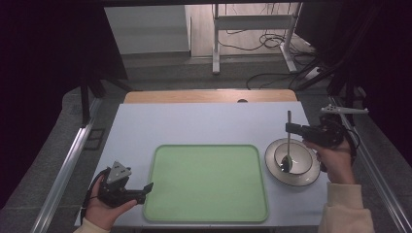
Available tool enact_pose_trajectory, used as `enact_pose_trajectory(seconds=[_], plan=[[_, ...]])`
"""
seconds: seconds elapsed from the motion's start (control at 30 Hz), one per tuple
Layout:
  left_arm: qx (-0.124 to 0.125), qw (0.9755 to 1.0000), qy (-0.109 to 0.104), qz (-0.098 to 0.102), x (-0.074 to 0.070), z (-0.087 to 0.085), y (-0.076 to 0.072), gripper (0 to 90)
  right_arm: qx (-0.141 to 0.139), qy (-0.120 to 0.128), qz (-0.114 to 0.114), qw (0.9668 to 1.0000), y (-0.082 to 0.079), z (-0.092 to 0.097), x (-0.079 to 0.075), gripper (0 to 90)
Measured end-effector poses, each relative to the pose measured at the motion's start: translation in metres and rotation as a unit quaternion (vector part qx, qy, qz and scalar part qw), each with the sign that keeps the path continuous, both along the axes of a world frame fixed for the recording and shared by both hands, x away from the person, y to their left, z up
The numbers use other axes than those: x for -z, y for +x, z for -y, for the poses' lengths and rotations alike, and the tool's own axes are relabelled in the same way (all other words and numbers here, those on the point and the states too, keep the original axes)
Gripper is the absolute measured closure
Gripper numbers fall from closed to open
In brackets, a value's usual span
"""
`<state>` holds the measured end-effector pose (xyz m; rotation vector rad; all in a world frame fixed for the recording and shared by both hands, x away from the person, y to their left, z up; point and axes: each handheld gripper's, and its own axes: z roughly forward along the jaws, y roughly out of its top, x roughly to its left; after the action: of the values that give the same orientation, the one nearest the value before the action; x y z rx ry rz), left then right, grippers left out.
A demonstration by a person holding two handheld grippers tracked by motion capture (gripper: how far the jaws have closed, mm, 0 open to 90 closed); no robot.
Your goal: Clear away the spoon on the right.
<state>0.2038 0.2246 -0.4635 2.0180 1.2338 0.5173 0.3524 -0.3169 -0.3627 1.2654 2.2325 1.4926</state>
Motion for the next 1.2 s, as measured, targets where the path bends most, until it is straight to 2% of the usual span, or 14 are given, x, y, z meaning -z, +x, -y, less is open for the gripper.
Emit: enact_pose_trajectory(seconds=[0.57,0.77,1.2], plan=[[0.000,1.0000,-0.001,0.001,-0.001,-0.001,0.000,8.9,-0.016,-0.002,-0.009,0.9998,-0.011,-0.016,0.002,89.0],[-0.001,1.0000,0.000,0.002,-0.001,-0.001,0.000,8.9,-0.030,-0.010,-0.003,0.9995,-0.023,-0.029,-0.003,88.9],[0.001,1.0000,0.000,0.002,-0.001,0.000,0.000,8.9,-0.036,-0.017,0.006,0.9992,-0.049,-0.045,-0.006,88.9]])
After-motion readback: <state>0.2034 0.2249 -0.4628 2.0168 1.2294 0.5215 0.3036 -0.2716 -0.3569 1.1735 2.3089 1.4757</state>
